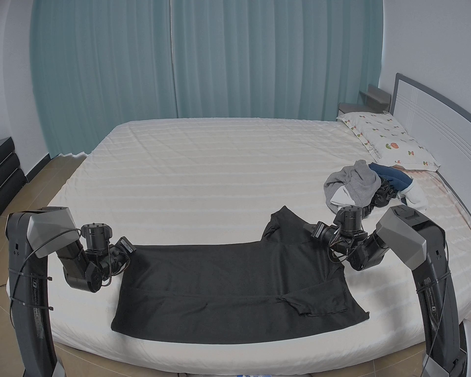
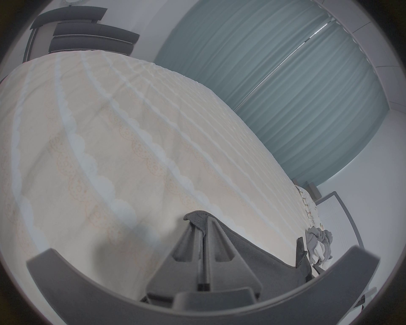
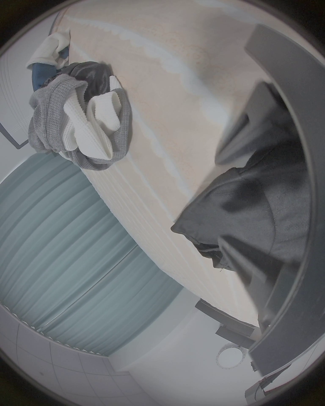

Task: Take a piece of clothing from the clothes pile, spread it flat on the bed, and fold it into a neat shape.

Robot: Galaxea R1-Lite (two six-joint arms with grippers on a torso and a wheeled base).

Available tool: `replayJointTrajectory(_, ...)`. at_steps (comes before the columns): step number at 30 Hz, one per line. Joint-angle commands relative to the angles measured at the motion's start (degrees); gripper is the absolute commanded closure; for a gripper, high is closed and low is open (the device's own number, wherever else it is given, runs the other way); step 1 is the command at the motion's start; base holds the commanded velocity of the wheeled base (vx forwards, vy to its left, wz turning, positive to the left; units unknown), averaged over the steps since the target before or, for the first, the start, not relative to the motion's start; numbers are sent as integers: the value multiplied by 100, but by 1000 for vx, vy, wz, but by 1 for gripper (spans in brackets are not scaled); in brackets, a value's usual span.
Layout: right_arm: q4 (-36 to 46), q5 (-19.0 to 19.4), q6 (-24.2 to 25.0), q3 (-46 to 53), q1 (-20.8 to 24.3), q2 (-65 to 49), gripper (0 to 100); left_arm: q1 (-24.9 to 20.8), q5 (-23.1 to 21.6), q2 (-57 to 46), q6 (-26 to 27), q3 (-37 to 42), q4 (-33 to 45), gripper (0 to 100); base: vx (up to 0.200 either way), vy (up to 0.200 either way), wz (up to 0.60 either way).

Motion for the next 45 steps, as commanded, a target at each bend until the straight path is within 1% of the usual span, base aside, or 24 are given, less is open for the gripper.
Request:
replayJointTrajectory(1,-27,-1,7,-56,-30,22,100,3,3,3,-2,2,1,100,0,0,0)
replayJointTrajectory(9,-88,-1,60,15,-83,-66,100,3,3,-14,-2,11,1,100,0,0,0)
replayJointTrajectory(12,-299,8,209,191,-100,-215,100,3,3,-49,-2,11,1,100,0,0,0)
replayJointTrajectory(14,-493,104,402,516,-118,-435,100,12,12,-102,-2,2,1,100,0,0,0)
replayJointTrajectory(15,-537,122,420,586,-135,-479,100,21,3,-137,-2,20,1,100,0,0,0)
replayJointTrajectory(19,-888,131,640,692,-294,-637,100,65,3,-260,-2,64,1,100,0,0,0)
replayJointTrajectory(21,-1046,175,789,929,-355,-778,100,109,-6,-339,-11,73,1,100,0,0,0)
replayJointTrajectory(22,-1046,175,789,929,-355,-778,100,109,-6,-339,-11,73,1,100,0,0,0)
replayJointTrajectory(24,-1336,500,842,1272,-408,-954,100,144,-14,-418,-20,82,1,100,0,0,0)
replayJointTrajectory(26,-1521,684,851,1500,-443,-1024,100,152,-6,-427,-20,90,1,100,0,0,0)
replayJointTrajectory(30,-1776,737,859,1623,-461,-1094,100,161,3,-445,-11,90,-8,100,0,0,0)
replayJointTrajectory(37,-1917,922,947,2115,-487,-1270,100,161,3,-577,33,249,-26,100,0,0,0)
replayJointTrajectory(42,-1917,1018,939,2256,-548,-1270,100,152,-6,-577,86,433,-351,100,0,0,0)
replayJointTrajectory(43,-1908,1097,939,2335,-601,-1288,100,152,-14,-559,173,521,-535,100,0,0,0)
replayJointTrajectory(45,-1908,1229,947,2458,-610,-1340,100,152,-23,-559,279,618,-606,100,0,0,0)
